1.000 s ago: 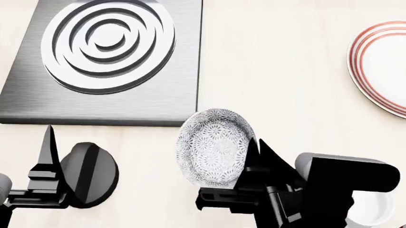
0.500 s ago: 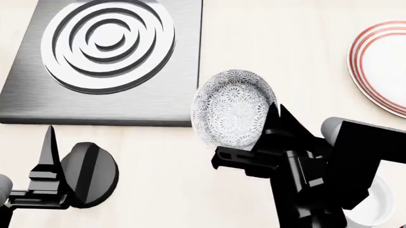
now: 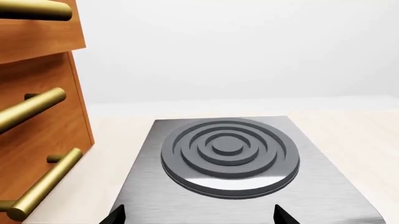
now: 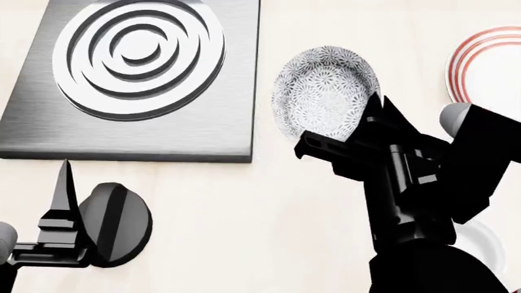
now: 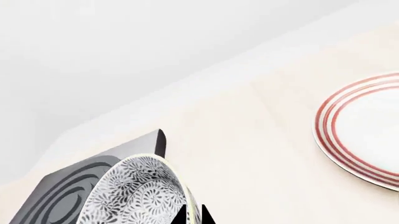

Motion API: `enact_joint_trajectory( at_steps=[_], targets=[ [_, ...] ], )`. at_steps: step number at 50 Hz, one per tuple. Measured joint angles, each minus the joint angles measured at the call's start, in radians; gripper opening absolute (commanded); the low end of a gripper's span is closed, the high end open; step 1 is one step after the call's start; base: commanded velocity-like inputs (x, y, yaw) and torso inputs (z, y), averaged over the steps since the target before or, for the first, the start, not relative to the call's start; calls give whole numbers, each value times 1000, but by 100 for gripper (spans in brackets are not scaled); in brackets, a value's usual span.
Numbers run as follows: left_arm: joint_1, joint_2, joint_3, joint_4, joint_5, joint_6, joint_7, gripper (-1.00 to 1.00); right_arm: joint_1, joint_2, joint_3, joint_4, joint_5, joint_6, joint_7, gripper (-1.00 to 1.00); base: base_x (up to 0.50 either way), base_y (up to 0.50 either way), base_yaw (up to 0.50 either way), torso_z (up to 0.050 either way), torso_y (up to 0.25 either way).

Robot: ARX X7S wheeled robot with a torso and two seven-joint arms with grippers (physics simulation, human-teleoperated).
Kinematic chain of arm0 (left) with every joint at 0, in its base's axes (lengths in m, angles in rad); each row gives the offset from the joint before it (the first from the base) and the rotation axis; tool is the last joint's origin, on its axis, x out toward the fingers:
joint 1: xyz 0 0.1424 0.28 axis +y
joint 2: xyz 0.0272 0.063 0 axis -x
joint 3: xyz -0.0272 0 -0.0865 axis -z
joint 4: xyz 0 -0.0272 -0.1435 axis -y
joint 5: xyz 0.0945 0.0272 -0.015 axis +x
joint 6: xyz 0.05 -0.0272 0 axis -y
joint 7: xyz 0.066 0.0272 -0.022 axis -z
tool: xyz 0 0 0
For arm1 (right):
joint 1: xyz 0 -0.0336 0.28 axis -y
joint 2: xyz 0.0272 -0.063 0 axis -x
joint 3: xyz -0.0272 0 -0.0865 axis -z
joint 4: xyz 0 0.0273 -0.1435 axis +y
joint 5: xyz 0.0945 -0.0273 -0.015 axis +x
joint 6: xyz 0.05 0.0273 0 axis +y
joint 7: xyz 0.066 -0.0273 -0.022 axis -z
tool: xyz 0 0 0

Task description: Pick the akita bowl next to the ramekin and place it on the plate.

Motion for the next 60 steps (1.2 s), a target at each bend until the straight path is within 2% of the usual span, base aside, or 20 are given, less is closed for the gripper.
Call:
enact_joint_trajectory(
  at_steps=[30,60],
  targets=[
    [6,-6,10,-6,-3,13,-7,100,148,-8,-9,267,-34,-133,27,-100,0,0,0,0,1],
    [-6,-13,16,-11,-10,11,-17,100,261,19,7,444,-54,-233,54,-100,0,0,0,0,0]
  ],
)
